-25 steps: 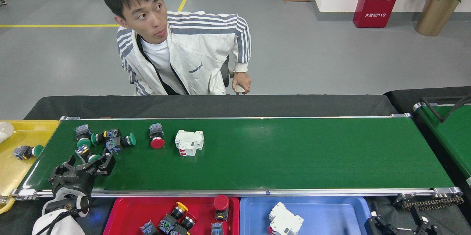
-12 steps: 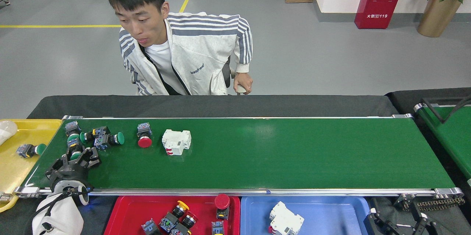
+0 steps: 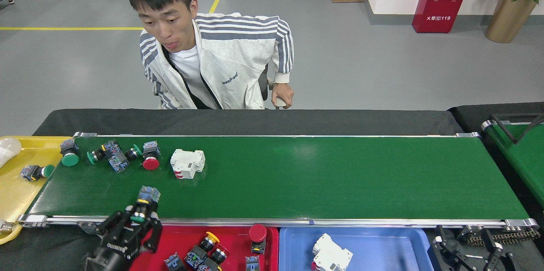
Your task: Pick switch part from conveyor to tray
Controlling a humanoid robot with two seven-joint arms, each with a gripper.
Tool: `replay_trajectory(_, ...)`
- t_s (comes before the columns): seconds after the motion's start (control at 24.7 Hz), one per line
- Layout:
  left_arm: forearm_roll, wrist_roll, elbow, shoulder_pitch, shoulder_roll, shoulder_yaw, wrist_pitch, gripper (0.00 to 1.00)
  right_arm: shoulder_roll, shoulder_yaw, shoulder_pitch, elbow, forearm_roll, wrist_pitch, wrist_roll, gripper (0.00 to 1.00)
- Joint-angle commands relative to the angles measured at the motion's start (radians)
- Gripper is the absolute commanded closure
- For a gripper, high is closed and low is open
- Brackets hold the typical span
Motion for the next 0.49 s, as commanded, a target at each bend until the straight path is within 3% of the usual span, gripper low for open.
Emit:
replay_trajectory(0.0, -0.002, -0.011, -0.044, 0.017, -0.013, -0.008, -0.054, 0.00, -0.017, -0.006, -0.008, -0.015, -0.003, -0.009, 0.000, 0.01)
replay_trajectory(0.24, 0.001, -0.011, -0.056, 0.030, -0.050, 0.009, -0.040, 0.00, -0.015, -0.006, -0.016, -0.015, -0.003, -0.012, -0.004, 0.01)
replay_trajectory(0.45, 0.005, -0.007, -0.056, 0.006, -0.066, 0.156, 0.213, 0.00, -0.009, -0.008, -0.016, -0.015, -0.003, -0.055, -0.005, 0.01)
